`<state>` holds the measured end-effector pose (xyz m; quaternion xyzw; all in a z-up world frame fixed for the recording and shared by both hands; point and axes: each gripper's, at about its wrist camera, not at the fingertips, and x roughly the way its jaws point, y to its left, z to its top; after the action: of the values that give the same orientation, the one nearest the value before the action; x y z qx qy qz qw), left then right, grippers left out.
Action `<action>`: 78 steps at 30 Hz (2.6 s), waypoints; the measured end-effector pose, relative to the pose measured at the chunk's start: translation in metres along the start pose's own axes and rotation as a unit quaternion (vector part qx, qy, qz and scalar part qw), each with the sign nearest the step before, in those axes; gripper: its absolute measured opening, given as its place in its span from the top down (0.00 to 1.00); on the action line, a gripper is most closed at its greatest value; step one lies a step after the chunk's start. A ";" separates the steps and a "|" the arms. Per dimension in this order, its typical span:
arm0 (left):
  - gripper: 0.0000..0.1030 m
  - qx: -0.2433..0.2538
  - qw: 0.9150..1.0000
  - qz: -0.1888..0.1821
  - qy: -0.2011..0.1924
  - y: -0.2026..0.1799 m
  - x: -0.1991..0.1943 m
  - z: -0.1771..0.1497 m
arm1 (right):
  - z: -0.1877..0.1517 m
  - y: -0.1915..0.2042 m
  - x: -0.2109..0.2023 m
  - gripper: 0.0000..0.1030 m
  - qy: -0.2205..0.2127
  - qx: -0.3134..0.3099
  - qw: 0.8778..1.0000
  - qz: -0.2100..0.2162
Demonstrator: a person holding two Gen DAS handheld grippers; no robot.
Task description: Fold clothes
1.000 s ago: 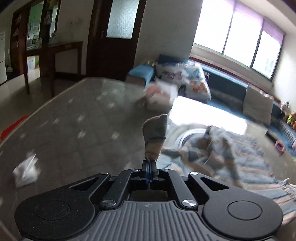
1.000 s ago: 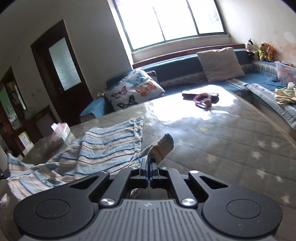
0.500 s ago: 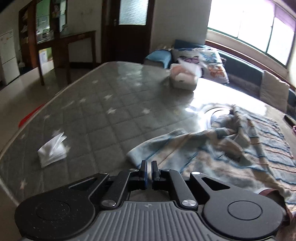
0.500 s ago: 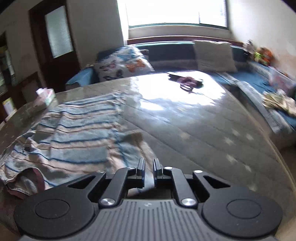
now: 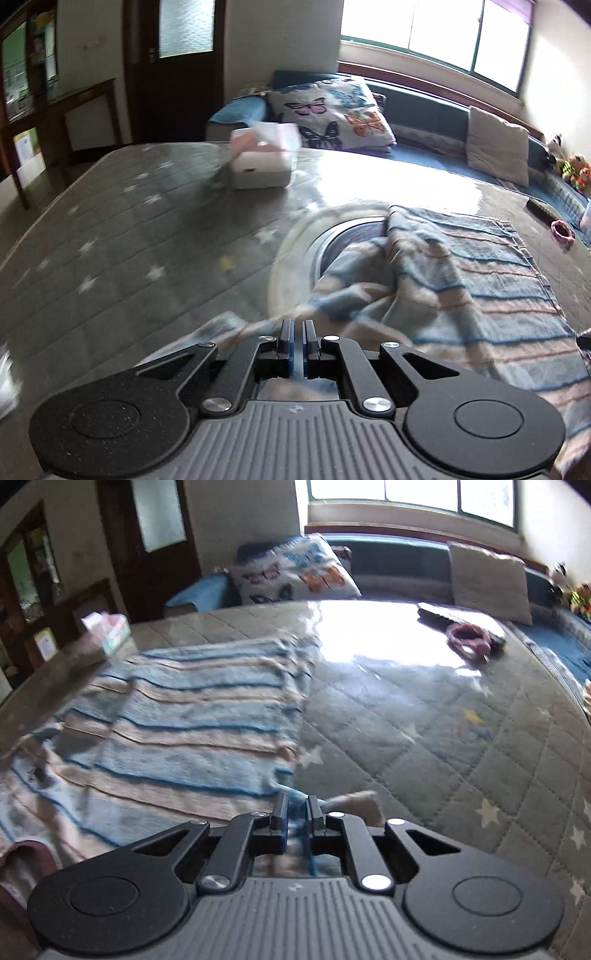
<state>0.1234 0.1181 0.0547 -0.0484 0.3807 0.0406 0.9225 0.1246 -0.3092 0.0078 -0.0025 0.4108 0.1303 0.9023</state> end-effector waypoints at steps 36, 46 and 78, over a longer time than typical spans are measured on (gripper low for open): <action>0.93 0.079 0.970 -0.229 -0.020 -0.099 0.093 0.053 | 0.097 0.014 0.070 0.75 -0.016 -0.022 1.000 0.014; 0.52 -0.033 0.989 -0.141 0.033 -0.034 0.124 0.070 | 0.108 0.019 0.089 0.71 -0.018 -0.018 0.999 0.022; 0.67 0.243 0.934 -0.258 -0.036 -0.108 0.046 -0.013 | 0.110 0.068 0.061 0.68 -0.035 -0.050 0.991 0.121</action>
<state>0.1595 0.0108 0.0193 0.0817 0.3203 -0.2908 0.8979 0.2284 -0.2167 0.0424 0.0067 0.3689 0.2587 0.8927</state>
